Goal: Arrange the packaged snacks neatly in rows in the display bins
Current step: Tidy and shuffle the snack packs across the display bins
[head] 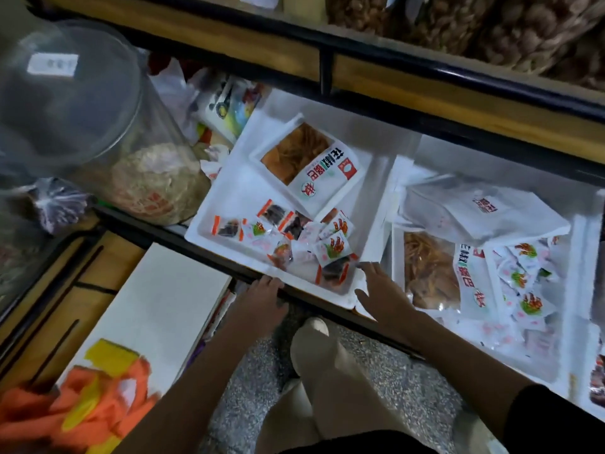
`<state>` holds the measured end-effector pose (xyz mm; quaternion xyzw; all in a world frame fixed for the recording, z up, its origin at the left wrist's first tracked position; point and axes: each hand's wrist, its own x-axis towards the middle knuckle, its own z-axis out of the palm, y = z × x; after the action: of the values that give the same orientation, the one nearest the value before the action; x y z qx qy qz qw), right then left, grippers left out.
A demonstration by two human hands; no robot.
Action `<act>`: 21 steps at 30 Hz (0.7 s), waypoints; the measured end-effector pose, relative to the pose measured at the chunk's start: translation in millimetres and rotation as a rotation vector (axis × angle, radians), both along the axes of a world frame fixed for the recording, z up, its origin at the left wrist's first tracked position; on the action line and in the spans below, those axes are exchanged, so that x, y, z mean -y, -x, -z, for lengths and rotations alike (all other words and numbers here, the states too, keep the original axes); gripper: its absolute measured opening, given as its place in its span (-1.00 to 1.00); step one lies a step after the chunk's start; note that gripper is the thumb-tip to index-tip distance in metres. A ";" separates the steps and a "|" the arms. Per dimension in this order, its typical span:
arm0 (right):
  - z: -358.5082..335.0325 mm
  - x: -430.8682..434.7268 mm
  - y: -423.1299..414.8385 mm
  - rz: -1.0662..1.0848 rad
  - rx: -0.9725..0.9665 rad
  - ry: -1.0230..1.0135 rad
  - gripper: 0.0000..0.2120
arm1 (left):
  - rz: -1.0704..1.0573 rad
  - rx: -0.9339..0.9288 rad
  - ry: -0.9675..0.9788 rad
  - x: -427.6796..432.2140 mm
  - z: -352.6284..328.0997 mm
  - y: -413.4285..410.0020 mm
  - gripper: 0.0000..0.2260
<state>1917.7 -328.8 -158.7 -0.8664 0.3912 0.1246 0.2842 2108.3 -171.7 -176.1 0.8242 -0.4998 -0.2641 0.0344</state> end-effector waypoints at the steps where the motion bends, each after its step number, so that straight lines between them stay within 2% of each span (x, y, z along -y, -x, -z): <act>1: 3.1 6.2 -10.5 0.025 0.007 -0.009 -0.51 | -0.001 -0.009 -0.004 9.3 3.2 -4.8 -0.65; 5: 18.3 33.4 -49.3 0.075 0.050 -0.071 -0.49 | -0.071 -0.066 -0.033 39.3 13.8 -30.3 -0.59; 8: 29.0 49.0 -71.9 0.148 0.059 -0.147 -0.36 | -0.088 -0.107 -0.026 54.9 19.6 -52.7 -0.58; 14: 51.2 68.0 -98.9 0.188 0.052 -0.107 -0.05 | -0.144 -0.103 0.000 77.9 43.2 -104.4 -0.50; 16: 56.3 70.9 -103.0 0.205 -0.005 -0.095 0.00 | -0.128 -0.059 -0.008 80.8 52.2 -120.9 -0.45; 21: 68.8 60.6 -111.8 0.229 -0.098 -0.077 0.06 | 0.075 0.106 -0.277 82.8 70.0 -155.0 -0.23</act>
<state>2029.5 -389.3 -227.5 -0.7974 0.4958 0.1484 0.3104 2263.3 -254.5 -246.1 0.8147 -0.4901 -0.2876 -0.1158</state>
